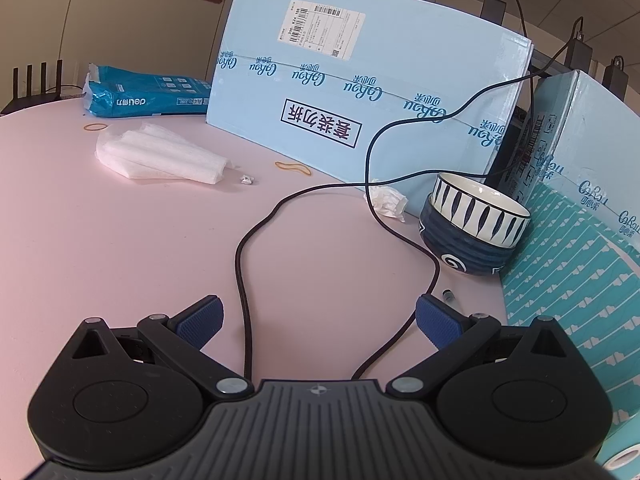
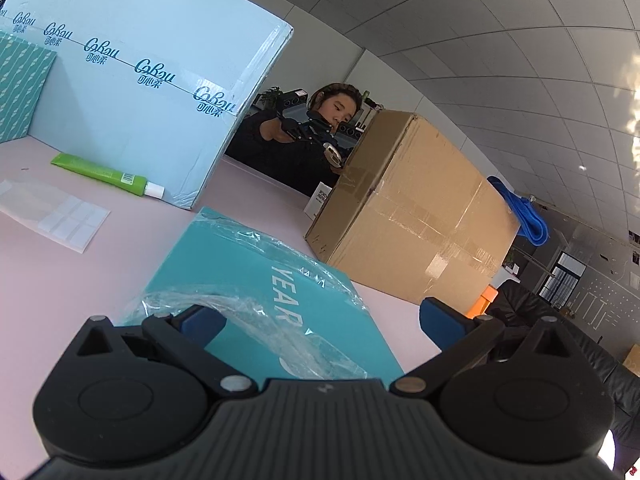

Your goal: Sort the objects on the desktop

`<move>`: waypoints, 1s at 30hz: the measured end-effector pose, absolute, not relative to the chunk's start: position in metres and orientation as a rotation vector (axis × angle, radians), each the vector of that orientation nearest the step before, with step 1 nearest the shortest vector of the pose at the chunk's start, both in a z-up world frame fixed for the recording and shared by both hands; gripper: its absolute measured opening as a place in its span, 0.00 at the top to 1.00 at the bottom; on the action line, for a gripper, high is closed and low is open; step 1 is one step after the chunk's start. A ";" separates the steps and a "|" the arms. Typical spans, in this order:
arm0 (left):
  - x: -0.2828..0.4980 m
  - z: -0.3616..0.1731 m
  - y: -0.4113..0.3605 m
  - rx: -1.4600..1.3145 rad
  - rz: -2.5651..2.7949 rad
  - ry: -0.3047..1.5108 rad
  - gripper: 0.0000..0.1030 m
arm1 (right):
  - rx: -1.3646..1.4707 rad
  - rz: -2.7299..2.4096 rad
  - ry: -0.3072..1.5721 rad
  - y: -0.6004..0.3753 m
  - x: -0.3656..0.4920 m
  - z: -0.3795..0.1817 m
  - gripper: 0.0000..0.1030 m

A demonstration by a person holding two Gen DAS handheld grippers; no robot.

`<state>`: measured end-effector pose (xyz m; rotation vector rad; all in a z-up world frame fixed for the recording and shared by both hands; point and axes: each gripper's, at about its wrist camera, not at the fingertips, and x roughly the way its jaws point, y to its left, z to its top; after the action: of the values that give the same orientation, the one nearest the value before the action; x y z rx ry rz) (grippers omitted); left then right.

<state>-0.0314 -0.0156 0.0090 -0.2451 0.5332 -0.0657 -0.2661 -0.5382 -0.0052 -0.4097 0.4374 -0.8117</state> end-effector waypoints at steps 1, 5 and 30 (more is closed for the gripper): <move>-0.031 0.009 -0.016 -0.245 -0.066 0.533 0.00 | -0.407 -0.811 0.439 -0.539 -0.266 -0.005 0.00; -0.031 0.009 -0.016 -0.243 -0.067 0.533 0.00 | -0.350 -0.798 0.453 -0.542 -0.263 -0.001 0.00; -0.031 0.008 -0.012 -0.271 -0.053 0.538 0.00 | -0.414 -0.765 0.393 -0.522 -0.255 -0.005 0.00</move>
<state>-0.0308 -0.0124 0.0081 -0.2709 0.5377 -0.0526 -0.2551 -0.5220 -0.0050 -0.4143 0.3932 -0.7655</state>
